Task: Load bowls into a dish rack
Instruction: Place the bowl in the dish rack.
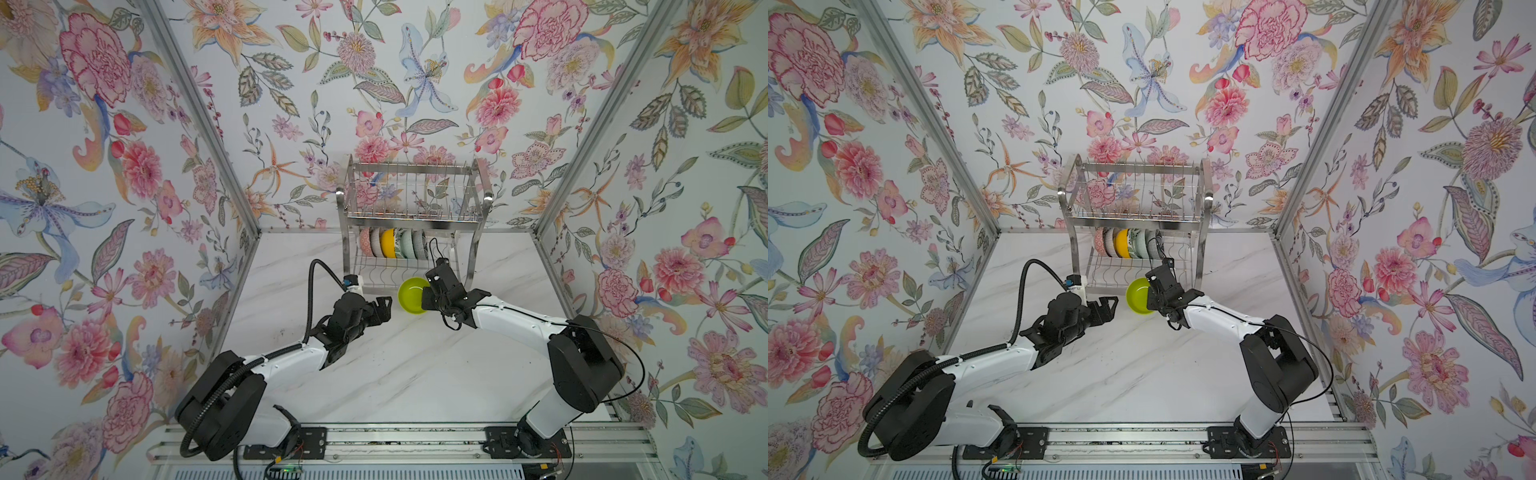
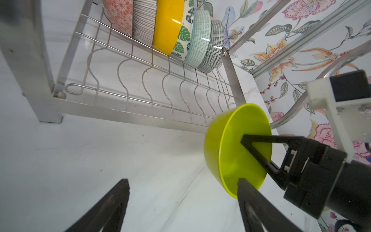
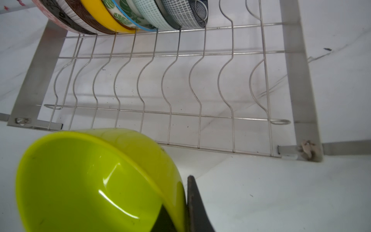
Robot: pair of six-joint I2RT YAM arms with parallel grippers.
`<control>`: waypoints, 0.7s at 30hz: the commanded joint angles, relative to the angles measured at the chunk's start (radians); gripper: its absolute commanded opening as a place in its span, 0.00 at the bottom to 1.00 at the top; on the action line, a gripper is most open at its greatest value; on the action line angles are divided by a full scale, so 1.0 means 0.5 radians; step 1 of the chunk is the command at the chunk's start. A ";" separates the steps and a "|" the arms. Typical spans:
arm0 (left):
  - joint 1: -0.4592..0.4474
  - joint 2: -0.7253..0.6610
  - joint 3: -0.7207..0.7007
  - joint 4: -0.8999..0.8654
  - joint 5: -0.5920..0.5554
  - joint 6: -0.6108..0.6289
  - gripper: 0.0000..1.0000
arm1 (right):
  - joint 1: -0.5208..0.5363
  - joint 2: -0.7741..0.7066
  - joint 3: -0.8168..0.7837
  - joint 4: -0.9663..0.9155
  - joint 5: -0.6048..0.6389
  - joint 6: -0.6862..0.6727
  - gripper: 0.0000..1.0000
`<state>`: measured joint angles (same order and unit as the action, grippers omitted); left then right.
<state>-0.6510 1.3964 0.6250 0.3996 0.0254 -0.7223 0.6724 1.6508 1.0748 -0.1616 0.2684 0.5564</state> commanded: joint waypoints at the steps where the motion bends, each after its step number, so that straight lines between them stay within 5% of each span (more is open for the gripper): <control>1: 0.016 0.070 0.081 0.140 0.119 -0.047 0.83 | 0.027 -0.052 0.090 0.105 0.055 -0.020 0.00; 10: 0.011 0.140 0.123 0.167 0.093 -0.044 0.75 | 0.116 0.005 0.207 0.147 0.079 -0.020 0.00; 21: 0.013 0.159 0.150 0.199 -0.021 -0.044 0.44 | 0.286 0.001 0.234 0.265 0.247 -0.007 0.00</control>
<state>-0.6498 1.4628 0.6731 0.4786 0.0502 -0.7494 0.7982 1.6512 1.1652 -0.0849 0.3386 0.5533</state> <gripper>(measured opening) 0.453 0.082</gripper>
